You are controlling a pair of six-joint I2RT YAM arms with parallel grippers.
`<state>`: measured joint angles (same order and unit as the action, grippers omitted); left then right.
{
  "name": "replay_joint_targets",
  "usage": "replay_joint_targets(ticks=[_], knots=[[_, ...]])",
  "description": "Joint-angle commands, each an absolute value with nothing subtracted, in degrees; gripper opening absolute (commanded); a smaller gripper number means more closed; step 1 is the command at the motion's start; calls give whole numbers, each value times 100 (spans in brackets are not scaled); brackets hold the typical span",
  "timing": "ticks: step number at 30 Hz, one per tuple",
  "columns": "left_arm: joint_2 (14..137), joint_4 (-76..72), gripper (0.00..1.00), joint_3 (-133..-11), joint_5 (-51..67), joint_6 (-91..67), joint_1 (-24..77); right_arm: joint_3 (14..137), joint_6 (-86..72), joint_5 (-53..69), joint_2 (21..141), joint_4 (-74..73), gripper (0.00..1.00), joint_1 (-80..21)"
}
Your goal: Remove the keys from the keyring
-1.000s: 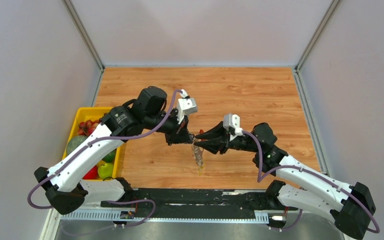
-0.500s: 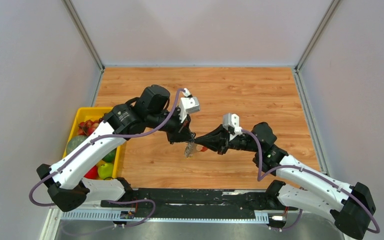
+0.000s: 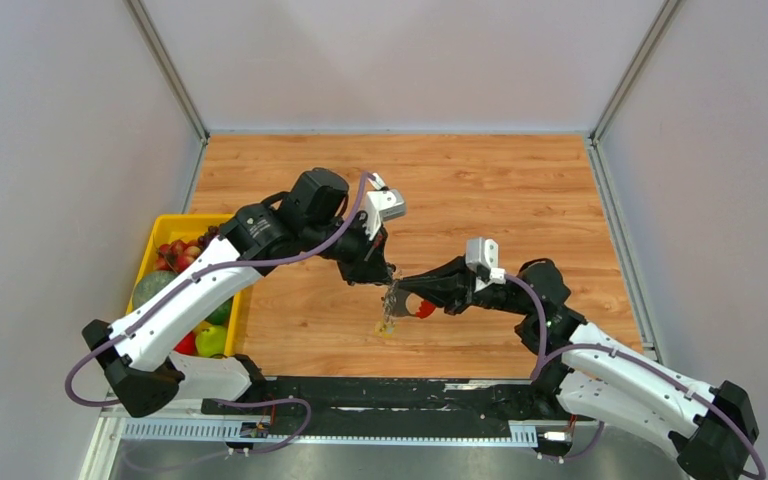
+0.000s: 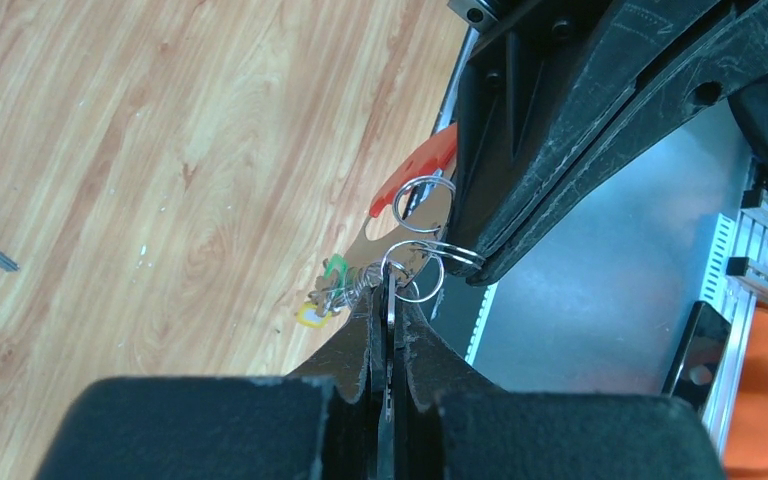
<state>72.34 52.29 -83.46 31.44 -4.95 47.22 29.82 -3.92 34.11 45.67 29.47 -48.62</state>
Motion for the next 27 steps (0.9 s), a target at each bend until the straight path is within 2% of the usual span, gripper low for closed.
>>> replay_joint_targets(ticks=[1, 10, 19, 22, 25, 27], knots=[[7276, 5071, 0, -8199, 3200, -624, 4693, 2855, -349, 3383, 4261, 3923, 0, -4882], [7616, 5199, 0, -7999, 3718, -470, 4694, 2480, -243, 2989, 4054, 4402, 0, -4885], [7420, 5031, 0, -8023, 3381, -435, 4693, 2751, -91, 2987, 4288, 3800, 0, -4885], [7219, 4894, 0, -8070, 3068, -399, 4692, 2971, -28, 3142, 4413, 3348, 10, -4881], [7065, 4881, 0, -8184, 2835, -230, 4693, 3060, -27, 3287, 4525, 3238, 13, -4882], [6955, 4879, 0, -8255, 2616, -123, 4693, 3075, -25, 3353, 4576, 3235, 11, -4879]])
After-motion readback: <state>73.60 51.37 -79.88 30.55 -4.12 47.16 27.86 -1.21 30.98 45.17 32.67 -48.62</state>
